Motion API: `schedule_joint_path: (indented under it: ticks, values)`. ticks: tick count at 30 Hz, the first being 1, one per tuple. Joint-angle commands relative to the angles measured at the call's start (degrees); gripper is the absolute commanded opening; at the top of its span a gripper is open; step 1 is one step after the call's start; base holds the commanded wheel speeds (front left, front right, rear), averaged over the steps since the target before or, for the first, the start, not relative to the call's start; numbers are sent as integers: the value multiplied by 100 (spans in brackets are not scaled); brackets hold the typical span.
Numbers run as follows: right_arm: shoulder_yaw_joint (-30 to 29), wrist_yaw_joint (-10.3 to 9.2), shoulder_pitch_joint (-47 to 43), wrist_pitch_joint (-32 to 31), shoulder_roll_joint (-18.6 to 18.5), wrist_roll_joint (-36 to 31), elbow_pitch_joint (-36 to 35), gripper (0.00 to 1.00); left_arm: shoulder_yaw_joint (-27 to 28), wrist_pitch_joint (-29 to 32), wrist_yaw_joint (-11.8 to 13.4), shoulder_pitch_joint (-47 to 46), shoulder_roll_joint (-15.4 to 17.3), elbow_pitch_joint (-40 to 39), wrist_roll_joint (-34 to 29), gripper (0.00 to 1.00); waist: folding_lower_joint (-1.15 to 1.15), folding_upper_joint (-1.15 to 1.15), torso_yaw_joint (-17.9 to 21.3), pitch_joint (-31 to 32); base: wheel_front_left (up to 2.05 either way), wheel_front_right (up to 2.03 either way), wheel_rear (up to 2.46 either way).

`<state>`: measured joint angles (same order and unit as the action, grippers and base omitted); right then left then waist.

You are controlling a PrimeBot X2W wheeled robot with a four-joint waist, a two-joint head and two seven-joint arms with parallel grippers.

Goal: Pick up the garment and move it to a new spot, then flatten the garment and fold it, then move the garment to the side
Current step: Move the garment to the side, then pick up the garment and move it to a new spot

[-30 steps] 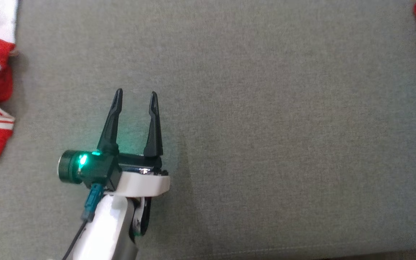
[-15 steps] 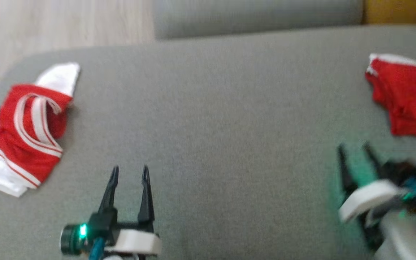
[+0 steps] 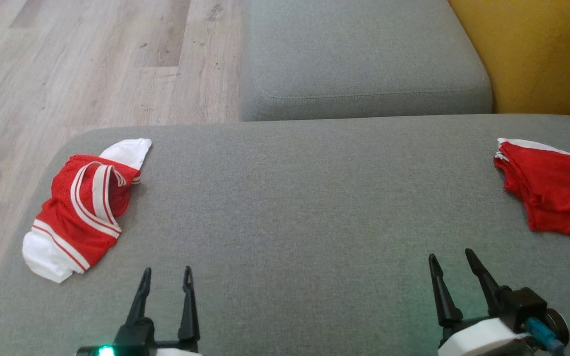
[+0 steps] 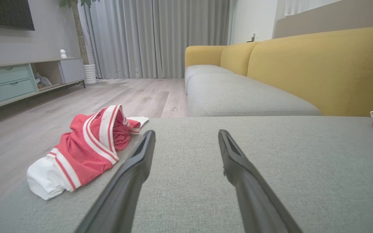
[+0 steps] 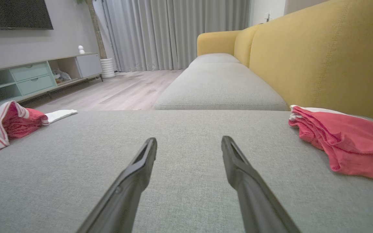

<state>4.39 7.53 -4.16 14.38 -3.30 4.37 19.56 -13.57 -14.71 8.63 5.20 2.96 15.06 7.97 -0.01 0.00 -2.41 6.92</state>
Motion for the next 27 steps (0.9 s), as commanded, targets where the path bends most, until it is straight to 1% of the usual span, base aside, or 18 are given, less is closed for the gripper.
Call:
schedule_joint_path:
  ticks: [1,14,19,23,27]
  values:
    - [93,-4,163,62,24,-21,-252,100,263,-29,15,-237,-8,-145,-41,100,1,0,-9,-10,0,0,0]
    - [20,-4,62,62,41,129,-399,100,330,-29,43,-273,-8,-94,-16,100,1,0,-52,-33,0,0,0]
    - [-45,-4,26,62,41,169,-449,100,350,-29,60,-308,-8,-81,-28,100,1,0,-224,-57,0,0,0]
    - [-89,-4,-22,62,42,240,-478,100,389,-29,79,-385,-8,-120,-52,100,1,0,-643,-117,0,0,0]
    - [-110,-4,-43,62,42,296,-484,100,462,-29,109,-389,-8,-180,-171,100,1,0,-1290,-192,0,0,0]
